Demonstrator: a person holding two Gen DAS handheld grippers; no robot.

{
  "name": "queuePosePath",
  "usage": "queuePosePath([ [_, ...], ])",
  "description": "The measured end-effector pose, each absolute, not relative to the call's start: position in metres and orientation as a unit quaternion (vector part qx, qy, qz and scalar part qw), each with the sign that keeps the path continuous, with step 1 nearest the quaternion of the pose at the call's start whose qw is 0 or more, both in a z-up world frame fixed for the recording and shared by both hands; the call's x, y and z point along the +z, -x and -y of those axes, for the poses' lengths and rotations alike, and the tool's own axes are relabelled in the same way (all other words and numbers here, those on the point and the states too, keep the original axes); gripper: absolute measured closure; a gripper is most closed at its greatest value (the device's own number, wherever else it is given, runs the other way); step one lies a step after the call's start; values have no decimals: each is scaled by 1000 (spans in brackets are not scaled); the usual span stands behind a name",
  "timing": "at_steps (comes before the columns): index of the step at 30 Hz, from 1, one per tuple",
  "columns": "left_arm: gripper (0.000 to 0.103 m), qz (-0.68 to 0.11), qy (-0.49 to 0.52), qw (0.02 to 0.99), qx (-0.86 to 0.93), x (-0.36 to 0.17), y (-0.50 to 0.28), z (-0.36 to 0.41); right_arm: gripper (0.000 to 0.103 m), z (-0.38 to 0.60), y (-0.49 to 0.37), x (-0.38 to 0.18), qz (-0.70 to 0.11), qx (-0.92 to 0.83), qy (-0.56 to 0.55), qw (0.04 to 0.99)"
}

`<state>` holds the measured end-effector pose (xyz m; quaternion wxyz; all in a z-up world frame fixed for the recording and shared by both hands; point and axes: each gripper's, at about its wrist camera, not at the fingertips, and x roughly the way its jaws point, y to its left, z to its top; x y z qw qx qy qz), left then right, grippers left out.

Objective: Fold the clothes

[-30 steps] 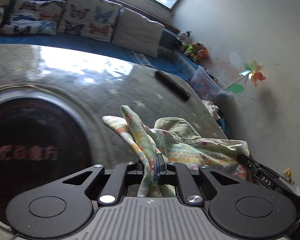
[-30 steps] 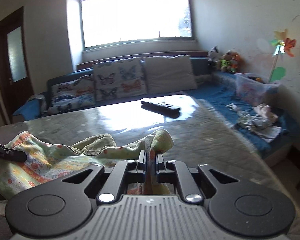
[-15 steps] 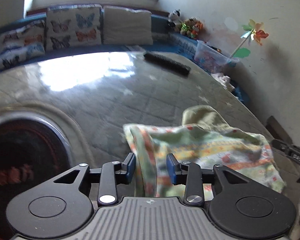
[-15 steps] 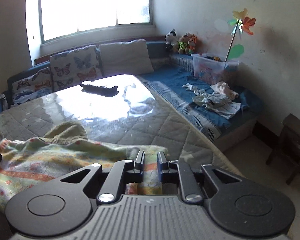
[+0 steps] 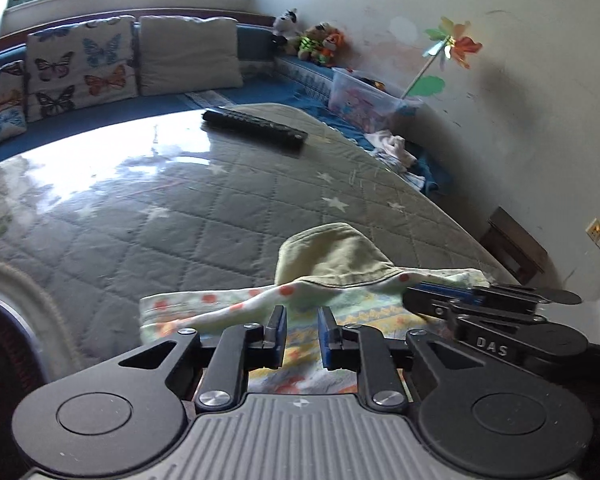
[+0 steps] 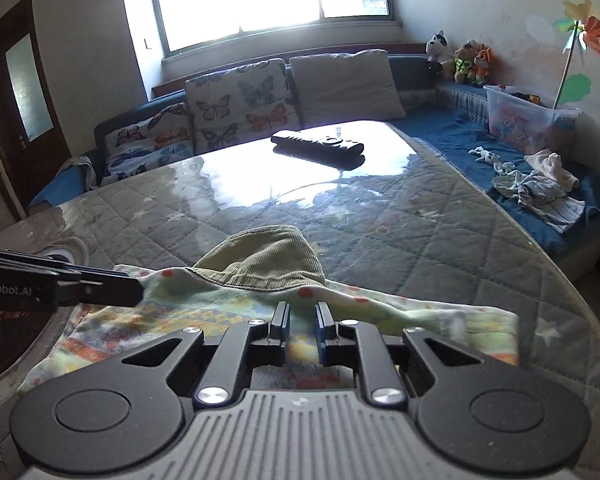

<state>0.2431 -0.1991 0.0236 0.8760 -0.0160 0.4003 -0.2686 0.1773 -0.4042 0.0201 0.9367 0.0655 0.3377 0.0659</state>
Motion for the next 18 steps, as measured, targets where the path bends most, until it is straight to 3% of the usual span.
queuePosePath([
  [12,85,-415,28,872,-260,7,-260,200,89,404,-180,21,-332,70,-67,938],
  [18,85,-401,10,874,-272,19,-229,199,83,389,-146,33,-326,110,-37,938],
])
